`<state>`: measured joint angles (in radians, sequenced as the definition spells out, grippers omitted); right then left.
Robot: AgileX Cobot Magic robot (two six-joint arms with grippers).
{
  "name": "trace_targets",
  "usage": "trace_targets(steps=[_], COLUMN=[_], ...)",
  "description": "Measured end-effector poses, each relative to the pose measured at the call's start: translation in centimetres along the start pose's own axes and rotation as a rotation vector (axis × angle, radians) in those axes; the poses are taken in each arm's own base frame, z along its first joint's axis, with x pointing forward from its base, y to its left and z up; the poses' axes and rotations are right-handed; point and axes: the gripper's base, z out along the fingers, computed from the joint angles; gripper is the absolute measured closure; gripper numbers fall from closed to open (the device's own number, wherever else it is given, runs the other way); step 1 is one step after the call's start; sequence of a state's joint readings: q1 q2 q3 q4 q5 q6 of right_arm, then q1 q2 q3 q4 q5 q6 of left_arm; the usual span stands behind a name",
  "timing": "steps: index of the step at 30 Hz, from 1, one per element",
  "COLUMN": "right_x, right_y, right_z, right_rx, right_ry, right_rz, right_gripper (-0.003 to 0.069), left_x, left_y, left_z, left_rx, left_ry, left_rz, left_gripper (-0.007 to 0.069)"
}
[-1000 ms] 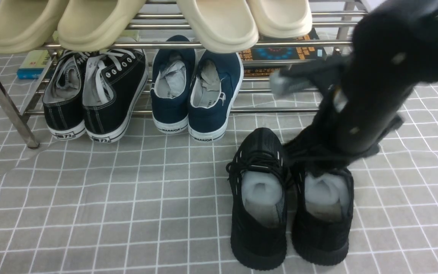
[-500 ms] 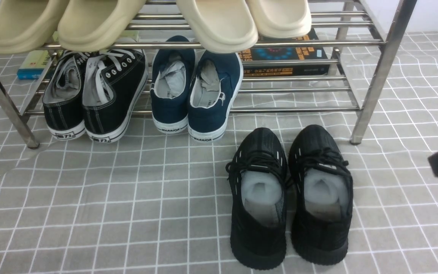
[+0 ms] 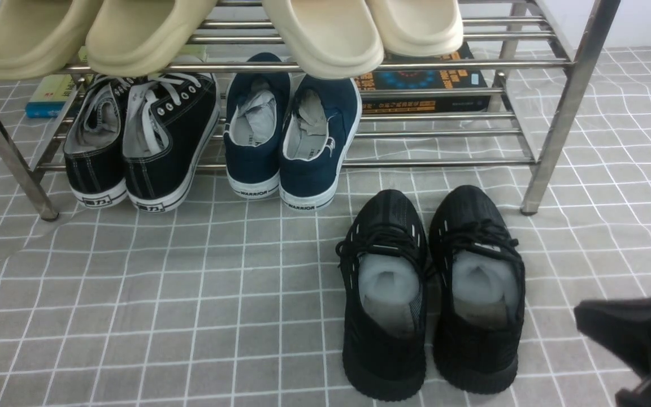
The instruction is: Take the shoes off the shelf with your hand from the grey coffee tablecloth.
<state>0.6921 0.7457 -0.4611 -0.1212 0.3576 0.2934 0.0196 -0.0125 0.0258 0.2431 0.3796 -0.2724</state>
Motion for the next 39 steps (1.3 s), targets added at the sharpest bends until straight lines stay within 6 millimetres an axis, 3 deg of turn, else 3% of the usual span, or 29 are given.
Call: trace_targets(steps=[11,16,21,26,31,39], right_x=[0.5,0.8,4.0,8.3,11.4,12.6], right_y=[-0.3,-0.4,-2.1,-3.8,-4.7,-5.1], right_z=[0.2,-0.8,-2.4,-4.0,-4.1,-3.8], right_rx=[0.026,0.007,0.084,0.271,0.427,0.493], right_ry=[0.008,-0.042,-0.128,-0.260,-0.342,-0.296], right_rz=[-0.068,-0.070,-0.047,0.019,0.079,0.122], right_gripper=[0.0659,0.0659,0.0655,0.0651,0.0645,0.0642], left_x=[0.0,0.0,0.0,0.0,0.0,0.0], left_y=[0.0,0.0,0.0,0.0,0.0,0.0], left_z=[0.0,0.0,0.0,0.0,0.0,0.0], left_rx=[0.000,0.000,0.000,0.000,0.000,0.000], left_ry=[0.000,0.000,0.000,0.000,0.000,0.000], left_rz=[0.000,0.000,0.000,0.000,0.000,0.000], left_gripper=[0.0384,0.0384,0.0384,0.0384,0.0384,0.0384])
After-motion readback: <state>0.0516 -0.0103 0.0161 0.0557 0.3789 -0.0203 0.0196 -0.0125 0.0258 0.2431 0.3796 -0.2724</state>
